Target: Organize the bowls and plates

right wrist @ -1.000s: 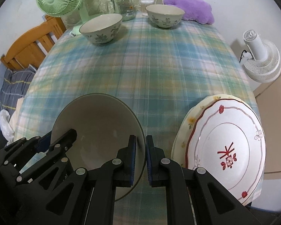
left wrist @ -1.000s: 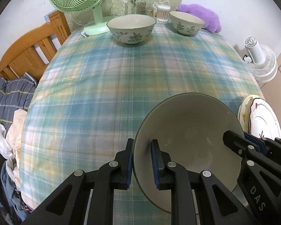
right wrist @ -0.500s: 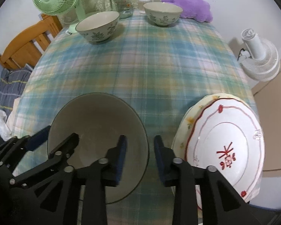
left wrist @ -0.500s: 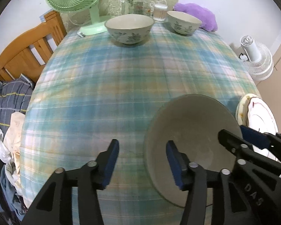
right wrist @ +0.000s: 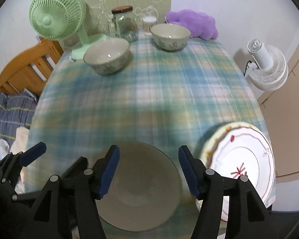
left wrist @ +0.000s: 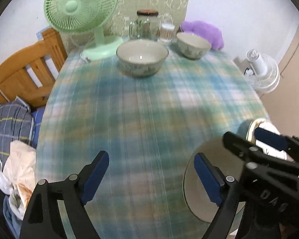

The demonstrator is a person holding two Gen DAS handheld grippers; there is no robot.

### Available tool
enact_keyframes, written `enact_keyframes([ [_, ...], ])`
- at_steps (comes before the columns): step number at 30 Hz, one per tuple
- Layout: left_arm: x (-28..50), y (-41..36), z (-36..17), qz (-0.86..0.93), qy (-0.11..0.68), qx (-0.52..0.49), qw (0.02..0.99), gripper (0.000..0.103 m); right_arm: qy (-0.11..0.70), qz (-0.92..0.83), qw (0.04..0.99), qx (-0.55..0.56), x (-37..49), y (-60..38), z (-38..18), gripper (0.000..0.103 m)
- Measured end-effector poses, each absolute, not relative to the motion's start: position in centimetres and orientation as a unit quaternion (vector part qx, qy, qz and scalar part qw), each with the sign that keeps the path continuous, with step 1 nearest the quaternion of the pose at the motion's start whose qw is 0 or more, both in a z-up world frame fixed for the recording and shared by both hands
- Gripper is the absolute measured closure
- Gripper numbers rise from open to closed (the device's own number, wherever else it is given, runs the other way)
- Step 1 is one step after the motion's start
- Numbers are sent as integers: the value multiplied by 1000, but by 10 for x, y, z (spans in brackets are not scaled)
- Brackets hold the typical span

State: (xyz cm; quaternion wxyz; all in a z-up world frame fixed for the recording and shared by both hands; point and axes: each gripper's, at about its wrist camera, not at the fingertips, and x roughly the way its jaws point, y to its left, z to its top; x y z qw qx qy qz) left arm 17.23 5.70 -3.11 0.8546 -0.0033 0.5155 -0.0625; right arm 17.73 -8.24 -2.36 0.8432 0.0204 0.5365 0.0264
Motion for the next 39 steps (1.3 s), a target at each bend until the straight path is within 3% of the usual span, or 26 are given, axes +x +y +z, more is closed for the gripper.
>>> enact_keyframes([
  [14,255,76,-11,-23,480,-20,877,15,488,24,872,8,257,-54,5,33],
  [27,334,74,-31,69,469,-39,880,17,480,90,872,-33,357,-43,-12,30],
  [39,392,73,-58,91,489,-43,866,32,494,127,860,-10,421,-47,-47,33],
])
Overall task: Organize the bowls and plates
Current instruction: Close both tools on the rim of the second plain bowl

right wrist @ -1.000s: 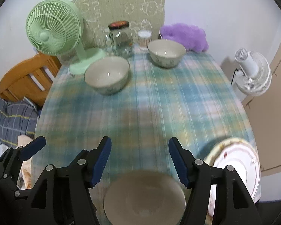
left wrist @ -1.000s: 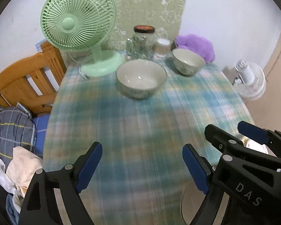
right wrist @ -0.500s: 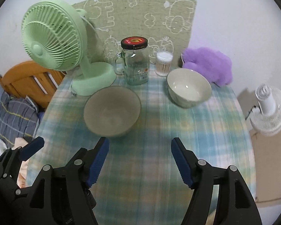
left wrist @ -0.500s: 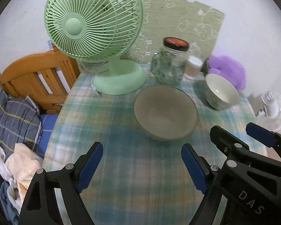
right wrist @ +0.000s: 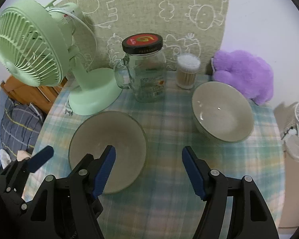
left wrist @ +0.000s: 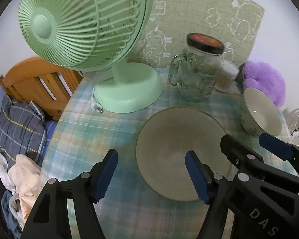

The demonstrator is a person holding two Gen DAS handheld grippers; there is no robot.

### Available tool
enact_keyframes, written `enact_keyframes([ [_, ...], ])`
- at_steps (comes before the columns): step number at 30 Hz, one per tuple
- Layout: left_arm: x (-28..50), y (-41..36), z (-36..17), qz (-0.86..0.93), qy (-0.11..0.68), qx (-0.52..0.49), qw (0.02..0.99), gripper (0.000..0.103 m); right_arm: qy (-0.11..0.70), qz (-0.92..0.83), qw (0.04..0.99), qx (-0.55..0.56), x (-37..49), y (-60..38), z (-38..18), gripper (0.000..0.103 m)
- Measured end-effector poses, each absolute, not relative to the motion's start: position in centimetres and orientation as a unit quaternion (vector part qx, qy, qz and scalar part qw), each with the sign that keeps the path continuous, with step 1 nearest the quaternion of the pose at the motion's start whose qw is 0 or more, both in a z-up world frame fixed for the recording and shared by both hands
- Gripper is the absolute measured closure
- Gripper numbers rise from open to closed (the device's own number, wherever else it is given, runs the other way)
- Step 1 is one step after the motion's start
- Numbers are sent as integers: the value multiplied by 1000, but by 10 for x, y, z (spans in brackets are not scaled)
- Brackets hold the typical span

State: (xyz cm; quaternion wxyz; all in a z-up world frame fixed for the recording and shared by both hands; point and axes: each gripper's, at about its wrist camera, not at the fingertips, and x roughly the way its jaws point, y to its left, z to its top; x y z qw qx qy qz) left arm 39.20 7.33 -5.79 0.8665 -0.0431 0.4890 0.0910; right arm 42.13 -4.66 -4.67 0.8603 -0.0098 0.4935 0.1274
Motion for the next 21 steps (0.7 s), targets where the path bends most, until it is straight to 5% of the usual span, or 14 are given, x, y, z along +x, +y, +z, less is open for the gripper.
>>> enact_keyframes([
  [10,412,76,-89,96,507,-45,856,61,509,136,850,1,446,-32,-80,54],
  [16,415,75,-94,110,507,-25,854,72,516,139,845,1,453,-29,-94,85],
  [21,416,76,-95,115,512,-18,851,75,512,135,848,-8,453,-27,-93,86],
])
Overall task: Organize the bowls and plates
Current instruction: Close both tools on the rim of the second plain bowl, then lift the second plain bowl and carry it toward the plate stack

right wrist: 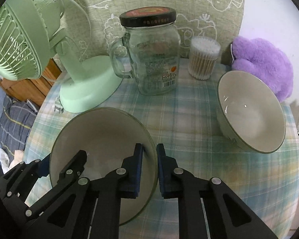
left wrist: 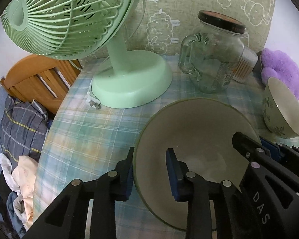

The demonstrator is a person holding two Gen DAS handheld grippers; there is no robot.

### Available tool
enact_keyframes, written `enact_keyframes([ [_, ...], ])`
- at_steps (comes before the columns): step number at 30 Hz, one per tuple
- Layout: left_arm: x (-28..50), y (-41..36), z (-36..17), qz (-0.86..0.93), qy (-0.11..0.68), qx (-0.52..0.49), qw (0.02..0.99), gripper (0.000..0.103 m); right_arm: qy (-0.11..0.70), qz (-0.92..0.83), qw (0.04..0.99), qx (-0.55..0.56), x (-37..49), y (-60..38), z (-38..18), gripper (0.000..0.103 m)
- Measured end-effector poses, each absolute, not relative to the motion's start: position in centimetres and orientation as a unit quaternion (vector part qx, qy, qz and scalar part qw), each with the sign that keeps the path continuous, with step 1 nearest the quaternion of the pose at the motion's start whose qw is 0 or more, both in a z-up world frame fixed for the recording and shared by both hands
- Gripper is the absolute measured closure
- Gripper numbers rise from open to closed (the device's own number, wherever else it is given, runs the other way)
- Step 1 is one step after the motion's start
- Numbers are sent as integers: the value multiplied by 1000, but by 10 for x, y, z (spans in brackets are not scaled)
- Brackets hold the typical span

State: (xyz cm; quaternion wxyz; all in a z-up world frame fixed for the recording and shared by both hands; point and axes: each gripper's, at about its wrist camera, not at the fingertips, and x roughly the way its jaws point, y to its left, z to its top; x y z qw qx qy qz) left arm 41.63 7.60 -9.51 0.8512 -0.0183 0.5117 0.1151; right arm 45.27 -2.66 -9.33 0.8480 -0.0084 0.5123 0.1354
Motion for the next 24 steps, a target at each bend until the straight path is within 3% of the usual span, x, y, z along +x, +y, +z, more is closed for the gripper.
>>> enact_keyframes([
  [24,372,57,-53,103,500,-14,860,76,505,129,853,-8,408,-45,-56,86],
])
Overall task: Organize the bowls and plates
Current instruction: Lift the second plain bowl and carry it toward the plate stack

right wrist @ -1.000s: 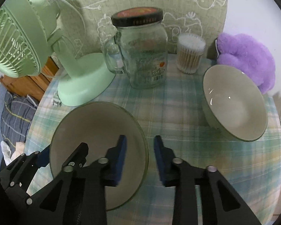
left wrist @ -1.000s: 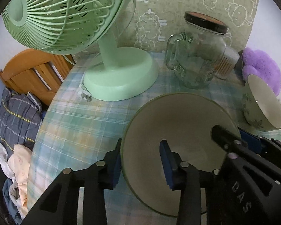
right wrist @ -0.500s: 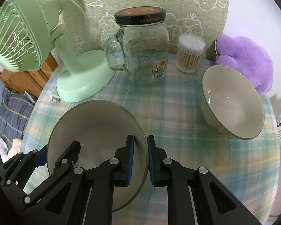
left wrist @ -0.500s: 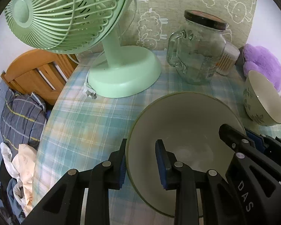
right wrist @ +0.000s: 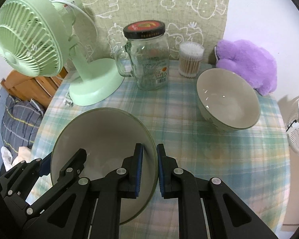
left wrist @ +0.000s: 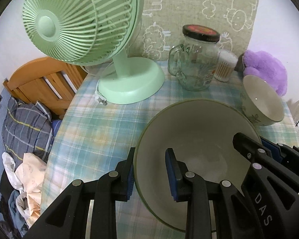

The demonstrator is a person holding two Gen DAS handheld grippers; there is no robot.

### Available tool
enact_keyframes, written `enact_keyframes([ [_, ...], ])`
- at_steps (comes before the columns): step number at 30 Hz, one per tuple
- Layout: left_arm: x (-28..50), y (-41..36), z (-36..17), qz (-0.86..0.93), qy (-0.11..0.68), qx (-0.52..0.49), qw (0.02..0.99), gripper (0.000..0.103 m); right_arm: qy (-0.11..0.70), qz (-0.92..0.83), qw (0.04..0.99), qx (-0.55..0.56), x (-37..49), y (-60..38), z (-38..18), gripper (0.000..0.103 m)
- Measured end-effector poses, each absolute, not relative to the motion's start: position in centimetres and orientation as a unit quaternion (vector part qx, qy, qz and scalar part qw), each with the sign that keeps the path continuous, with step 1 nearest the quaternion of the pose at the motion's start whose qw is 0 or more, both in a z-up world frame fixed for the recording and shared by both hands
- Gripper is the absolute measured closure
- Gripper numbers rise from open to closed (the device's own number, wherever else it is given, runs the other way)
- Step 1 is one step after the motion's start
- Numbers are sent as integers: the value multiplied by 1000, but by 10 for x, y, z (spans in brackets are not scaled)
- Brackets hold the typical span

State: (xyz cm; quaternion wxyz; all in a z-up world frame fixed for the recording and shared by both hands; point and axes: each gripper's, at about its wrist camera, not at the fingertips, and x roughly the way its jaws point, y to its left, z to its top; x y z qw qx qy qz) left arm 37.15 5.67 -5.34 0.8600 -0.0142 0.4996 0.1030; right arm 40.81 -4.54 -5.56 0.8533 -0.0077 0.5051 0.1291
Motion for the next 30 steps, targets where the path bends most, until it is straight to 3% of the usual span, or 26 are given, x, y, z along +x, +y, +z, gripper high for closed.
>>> enact_keyframes([
  [30,241,41,7,37,466,5,884,76,473,75,878,-1,261,-68,13,86],
])
